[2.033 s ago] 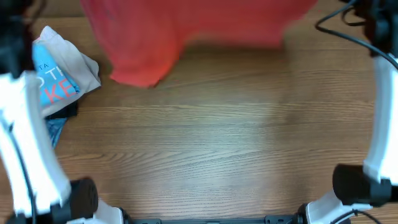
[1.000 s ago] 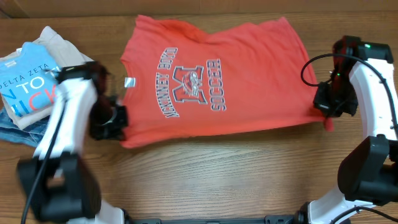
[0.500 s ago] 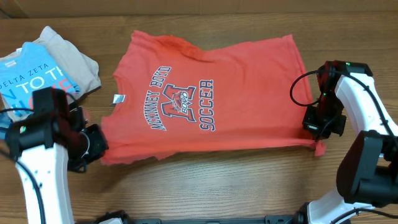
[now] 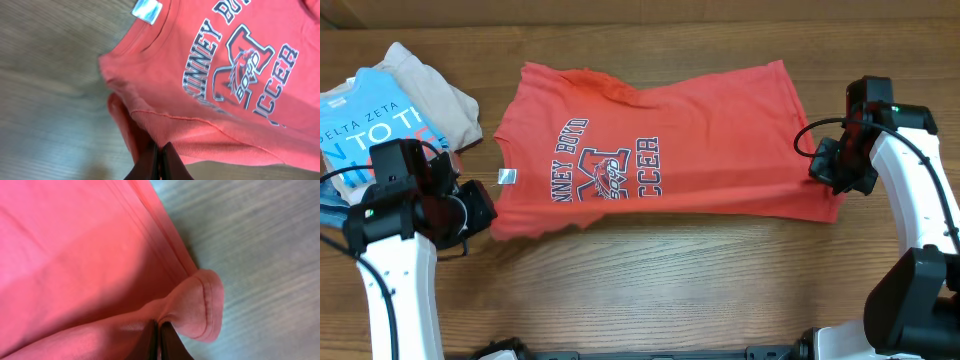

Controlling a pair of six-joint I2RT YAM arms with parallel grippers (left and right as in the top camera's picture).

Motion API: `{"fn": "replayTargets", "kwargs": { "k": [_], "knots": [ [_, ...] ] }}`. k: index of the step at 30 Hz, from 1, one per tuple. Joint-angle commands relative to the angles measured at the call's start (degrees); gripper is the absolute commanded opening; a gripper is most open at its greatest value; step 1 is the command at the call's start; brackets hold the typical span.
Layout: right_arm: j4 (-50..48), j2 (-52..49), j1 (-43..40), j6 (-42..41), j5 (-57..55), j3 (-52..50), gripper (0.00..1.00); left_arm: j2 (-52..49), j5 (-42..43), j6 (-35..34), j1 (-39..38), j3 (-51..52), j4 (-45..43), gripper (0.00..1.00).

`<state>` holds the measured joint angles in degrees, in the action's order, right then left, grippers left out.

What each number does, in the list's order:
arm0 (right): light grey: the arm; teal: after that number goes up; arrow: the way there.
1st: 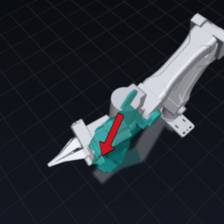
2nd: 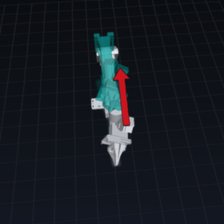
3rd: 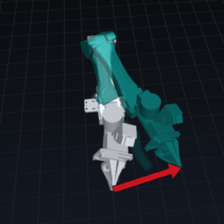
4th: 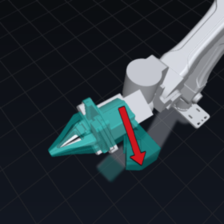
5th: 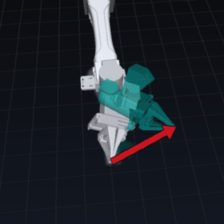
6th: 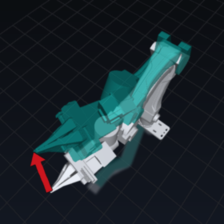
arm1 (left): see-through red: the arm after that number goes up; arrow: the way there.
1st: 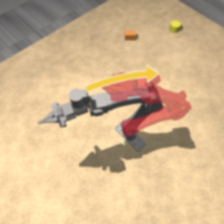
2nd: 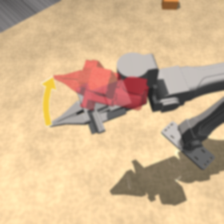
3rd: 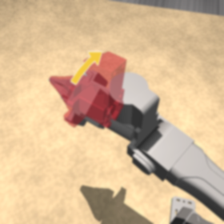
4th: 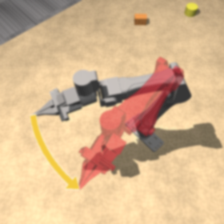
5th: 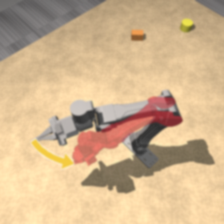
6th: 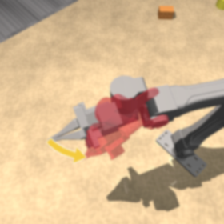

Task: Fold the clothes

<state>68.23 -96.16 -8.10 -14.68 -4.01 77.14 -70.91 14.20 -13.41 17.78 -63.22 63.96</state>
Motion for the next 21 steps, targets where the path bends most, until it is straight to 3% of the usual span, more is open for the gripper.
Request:
{"fn": "replayTargets", "kwargs": {
  "k": [1,5,9,13,15,21],
  "knots": [
    [-2.6,0.9,-0.1,3.0,1.9,0.1,0.05,-5.8,1.3,-0.5,0.5,1.6,-4.2,0.04],
    [-4.2,0.8,-0.1,4.3,3.1,0.1,0.12,-12.4,1.4,-0.6,0.5,1.6,-12.4,0.04],
    [-4.8,-1.0,-0.1,5.8,4.3,0.1,0.13,-15.7,1.0,-0.6,0.5,1.6,-17.8,0.04],
    [-4.9,-3.7,-0.1,5.7,4.2,0.1,0.13,-17.7,0.9,-0.6,0.3,1.6,-19.8,0.04],
    [-3.8,-4.0,-0.1,5.7,4.1,0.1,0.25,-18.4,0.9,-0.6,0.1,1.6,-19.7,0.04],
    [-2.2,-4.8,-0.2,5.7,0.8,0.0,0.3,-18.8,0.9,-0.6,-1.1,1.6,-19.2,0.04]
  ]
}}
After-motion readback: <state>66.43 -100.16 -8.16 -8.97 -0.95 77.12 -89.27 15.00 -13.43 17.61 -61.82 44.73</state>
